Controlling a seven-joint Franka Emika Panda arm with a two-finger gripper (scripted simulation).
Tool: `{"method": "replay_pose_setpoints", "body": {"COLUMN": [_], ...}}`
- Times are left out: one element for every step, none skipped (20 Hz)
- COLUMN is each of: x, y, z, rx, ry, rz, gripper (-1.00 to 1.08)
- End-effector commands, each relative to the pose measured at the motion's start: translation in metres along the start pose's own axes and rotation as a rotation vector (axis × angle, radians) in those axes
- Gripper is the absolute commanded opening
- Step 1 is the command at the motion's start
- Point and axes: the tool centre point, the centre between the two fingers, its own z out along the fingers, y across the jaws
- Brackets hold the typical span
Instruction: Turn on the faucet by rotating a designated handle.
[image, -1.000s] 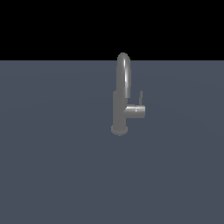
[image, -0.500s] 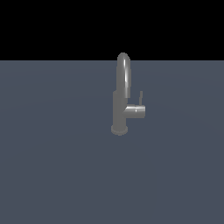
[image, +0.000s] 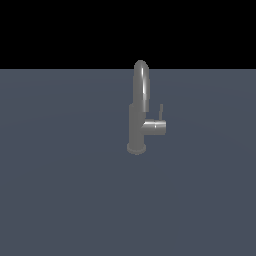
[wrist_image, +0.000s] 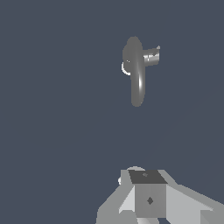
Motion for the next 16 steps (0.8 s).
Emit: {"method": "replay_pose_setpoints", "body": {"x": [0.015,0.021,0.026,0.032,0.038,0.044,0.05,0.056,0.062,0.068,0.073,0.079,0.085,0.091,0.097,0.102], "y": [0.001,0.002,0.003,0.004,0.004,0.005,0.006,0.008,0.009,0.01,0.011,0.013,0.014,0.016,0.018,0.019], "z": [0.001,0.002,0.003,0.004,0.004,0.005,0.007,0.008,0.009,0.011,0.012,0.014,0.016,0.017,0.019,0.021], "rx": [0.034,0.048,0.062,0.076,0.091,0.105,0.119,0.134,0.148,0.163,0.178,0.192,0.207,0.222,0.237,0.252], "ry": [-0.034,-0.048,-0.062,-0.076,-0.09,-0.104,-0.118,-0.132,-0.146,-0.161,-0.175,-0.19,-0.204,-0.219,-0.233,-0.248], "rz": [0.036,0.05,0.065,0.079,0.094,0.108,0.123,0.138,0.152,0.167,0.182,0.197,0.212,0.227,0.242,0.257], "gripper": [-1.0,-1.0,-1.0,-1.0,-1.0,-1.0,-1.0,-1.0,-1.0,-1.0,-1.0,-1.0,-1.0,-1.0,-1.0,-1.0]}}
